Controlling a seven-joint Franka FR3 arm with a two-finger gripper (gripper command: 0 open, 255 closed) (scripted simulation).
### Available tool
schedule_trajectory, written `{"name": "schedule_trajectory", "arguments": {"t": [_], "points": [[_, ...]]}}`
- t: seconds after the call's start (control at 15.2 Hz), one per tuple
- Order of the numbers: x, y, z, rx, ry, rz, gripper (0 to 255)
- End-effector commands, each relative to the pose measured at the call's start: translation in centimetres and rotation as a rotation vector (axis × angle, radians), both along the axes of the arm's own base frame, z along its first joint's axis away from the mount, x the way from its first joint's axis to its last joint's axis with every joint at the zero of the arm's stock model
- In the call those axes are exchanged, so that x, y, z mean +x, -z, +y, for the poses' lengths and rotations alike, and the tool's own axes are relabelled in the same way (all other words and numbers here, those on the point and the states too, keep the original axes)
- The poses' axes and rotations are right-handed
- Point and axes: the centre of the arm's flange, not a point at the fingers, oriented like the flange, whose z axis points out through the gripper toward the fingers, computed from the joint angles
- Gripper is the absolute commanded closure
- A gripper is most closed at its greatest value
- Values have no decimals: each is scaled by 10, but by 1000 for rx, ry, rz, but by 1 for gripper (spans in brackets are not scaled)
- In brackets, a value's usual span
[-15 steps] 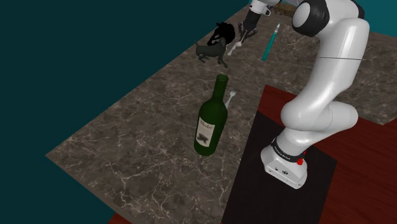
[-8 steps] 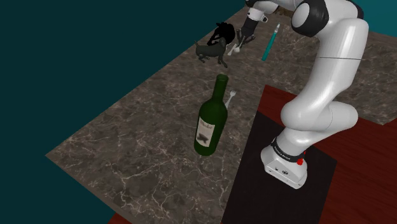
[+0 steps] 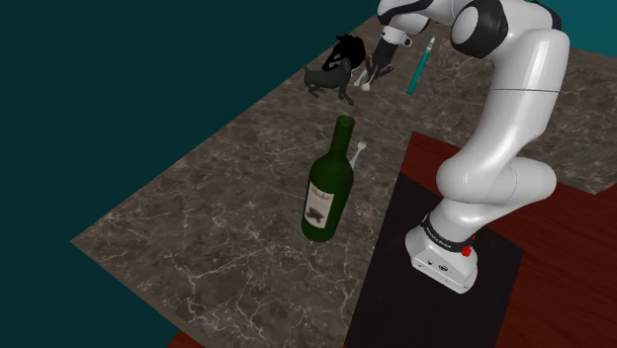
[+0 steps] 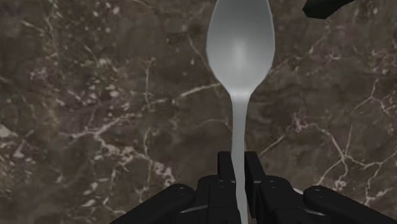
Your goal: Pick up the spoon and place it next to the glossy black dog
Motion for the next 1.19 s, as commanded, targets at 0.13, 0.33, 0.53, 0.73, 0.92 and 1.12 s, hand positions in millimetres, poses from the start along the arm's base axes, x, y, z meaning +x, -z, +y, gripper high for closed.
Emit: {"name": "schedule_trajectory", "arguments": {"t": [0.13, 0.33, 0.53, 0.73, 0.92, 1.12], "points": [[0, 22, 0, 0, 0, 0, 255], [0, 38, 0, 0, 0, 0, 255], [0, 43, 1, 0, 0, 0, 255], [0, 43, 0, 0, 0, 0, 255], [0, 43, 1, 0, 0, 0, 255], [0, 43, 1, 0, 0, 0, 0]]}}
